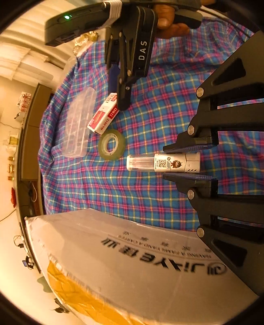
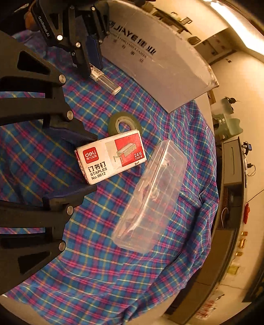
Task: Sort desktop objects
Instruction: 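Grasp the white glue tube with the left tool while the right tool grasps the red staple box, then lift and carry the glue tube and staple box over the cardboard box with both tools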
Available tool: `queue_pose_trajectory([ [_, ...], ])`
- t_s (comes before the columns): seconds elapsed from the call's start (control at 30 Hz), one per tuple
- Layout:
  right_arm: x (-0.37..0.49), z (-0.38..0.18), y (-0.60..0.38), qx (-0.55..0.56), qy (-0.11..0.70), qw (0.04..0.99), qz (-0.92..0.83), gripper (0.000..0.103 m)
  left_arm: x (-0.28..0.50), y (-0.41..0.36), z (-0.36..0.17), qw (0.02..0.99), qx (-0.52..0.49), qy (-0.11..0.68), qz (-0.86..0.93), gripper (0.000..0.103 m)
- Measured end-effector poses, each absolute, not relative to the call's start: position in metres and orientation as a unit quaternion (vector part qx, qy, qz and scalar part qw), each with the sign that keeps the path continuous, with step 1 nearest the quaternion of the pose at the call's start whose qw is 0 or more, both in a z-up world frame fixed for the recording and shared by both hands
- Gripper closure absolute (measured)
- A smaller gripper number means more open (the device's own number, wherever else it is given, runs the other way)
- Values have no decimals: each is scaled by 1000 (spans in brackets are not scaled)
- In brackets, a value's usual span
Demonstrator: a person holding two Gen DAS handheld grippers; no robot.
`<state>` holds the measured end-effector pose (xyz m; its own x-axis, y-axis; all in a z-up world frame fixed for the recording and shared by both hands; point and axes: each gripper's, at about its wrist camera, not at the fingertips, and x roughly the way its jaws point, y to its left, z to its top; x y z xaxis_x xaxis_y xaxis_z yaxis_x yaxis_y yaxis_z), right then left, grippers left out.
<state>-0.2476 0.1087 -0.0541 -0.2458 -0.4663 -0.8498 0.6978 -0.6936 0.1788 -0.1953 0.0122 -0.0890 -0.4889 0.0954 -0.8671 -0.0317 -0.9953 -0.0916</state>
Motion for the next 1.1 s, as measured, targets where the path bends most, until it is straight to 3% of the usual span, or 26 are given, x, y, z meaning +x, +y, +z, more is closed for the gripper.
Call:
queue_pose_trajectory([
  [1.1,-154,11,129,429,53,392,-812,60,-108,25,0,28,-456,-38,889,83],
])
